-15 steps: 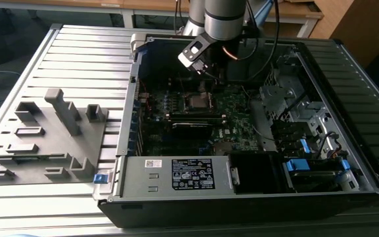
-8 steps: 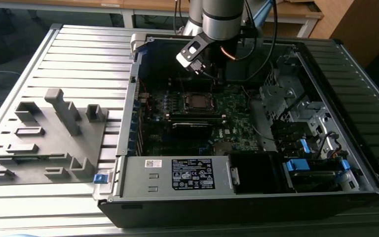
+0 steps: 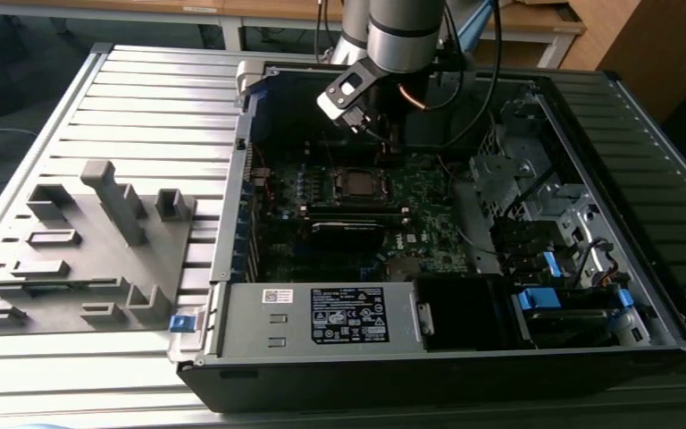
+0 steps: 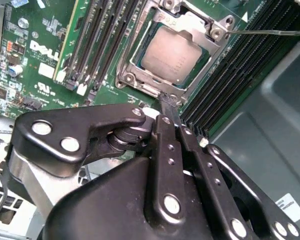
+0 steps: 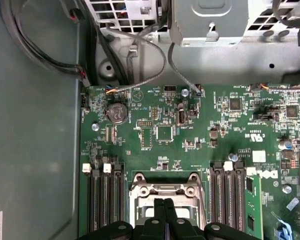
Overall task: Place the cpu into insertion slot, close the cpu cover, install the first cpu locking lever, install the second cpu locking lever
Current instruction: 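Close the cpu cover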
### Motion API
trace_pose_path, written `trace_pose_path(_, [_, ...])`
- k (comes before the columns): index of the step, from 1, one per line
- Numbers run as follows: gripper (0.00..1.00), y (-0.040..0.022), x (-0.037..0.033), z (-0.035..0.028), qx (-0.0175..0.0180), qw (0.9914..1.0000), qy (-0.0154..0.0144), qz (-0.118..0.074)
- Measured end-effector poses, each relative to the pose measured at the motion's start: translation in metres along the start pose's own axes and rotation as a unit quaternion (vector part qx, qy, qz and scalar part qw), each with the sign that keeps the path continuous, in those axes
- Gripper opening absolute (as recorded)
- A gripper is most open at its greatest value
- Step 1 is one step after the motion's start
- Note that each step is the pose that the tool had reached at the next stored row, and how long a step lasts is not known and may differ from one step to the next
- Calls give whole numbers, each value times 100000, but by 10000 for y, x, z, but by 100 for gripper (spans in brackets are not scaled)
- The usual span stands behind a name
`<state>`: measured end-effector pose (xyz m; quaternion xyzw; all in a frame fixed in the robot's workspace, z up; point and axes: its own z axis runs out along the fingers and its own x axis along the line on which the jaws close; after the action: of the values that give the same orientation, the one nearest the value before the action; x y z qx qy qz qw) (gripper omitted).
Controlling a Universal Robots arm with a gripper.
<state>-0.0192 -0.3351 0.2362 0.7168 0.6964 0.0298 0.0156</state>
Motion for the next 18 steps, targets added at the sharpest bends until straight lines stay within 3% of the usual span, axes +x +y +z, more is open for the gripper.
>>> trace_pose_path(4, [11,0,0,2,614,99998,-14,7])
trace_pose_path(10, [11,-4,0,3,730,99997,-16,10])
trace_pose_path(15, [11,-78,-2,7,716,99997,-17,14])
trace_pose_path(18, [11,-89,-6,21,715,99997,-22,6])
